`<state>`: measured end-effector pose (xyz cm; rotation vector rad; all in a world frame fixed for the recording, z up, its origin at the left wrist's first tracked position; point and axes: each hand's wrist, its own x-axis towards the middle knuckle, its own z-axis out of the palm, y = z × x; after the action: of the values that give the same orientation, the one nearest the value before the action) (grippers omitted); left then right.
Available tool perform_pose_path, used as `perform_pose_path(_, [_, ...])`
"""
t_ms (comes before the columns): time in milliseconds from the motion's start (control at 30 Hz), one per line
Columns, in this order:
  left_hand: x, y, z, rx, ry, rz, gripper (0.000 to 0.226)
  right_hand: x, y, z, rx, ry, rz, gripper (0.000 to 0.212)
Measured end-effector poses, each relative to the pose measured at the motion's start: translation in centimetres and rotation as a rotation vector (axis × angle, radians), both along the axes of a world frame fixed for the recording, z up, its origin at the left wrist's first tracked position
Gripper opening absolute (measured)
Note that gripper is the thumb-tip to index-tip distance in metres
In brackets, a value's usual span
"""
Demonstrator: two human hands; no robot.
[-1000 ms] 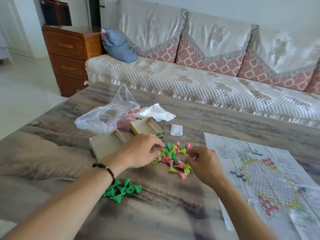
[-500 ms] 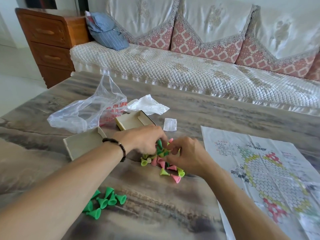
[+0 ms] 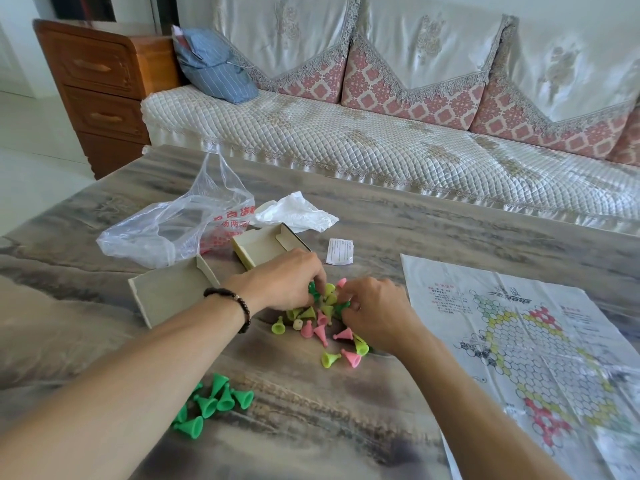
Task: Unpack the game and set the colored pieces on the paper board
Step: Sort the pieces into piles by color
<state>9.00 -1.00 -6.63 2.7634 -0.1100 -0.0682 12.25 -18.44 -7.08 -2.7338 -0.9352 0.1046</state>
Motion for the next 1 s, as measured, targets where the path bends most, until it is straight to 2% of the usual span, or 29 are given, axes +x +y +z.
perform_pose_path(433, [-0.4,-0.3,0.6,0.008,-0.071,-0.005,0.02,-0.2,0.1,0.3,0.025,0.003,0.05,0.029])
perform_pose_path(567, [-0.7,-0.2,0.9,0.002,-0.077,-0.015,0.02,-0.3,0.0,0.6,0.145,0.022,-0.01,0.03])
perform_pose_path(733, [-1.6,0.3,1.8,-0.085,-0.108,0.002,0.022,-0.6,0.0,1.5,0.302,0.05,-0.062,0.018])
perform_pose_path(1000, [-8.1,2.8,3.6,-0.147,-0.106,0.074,0.023,-4.6,1.3,3.0,0.382,0.125,0.0,0.011])
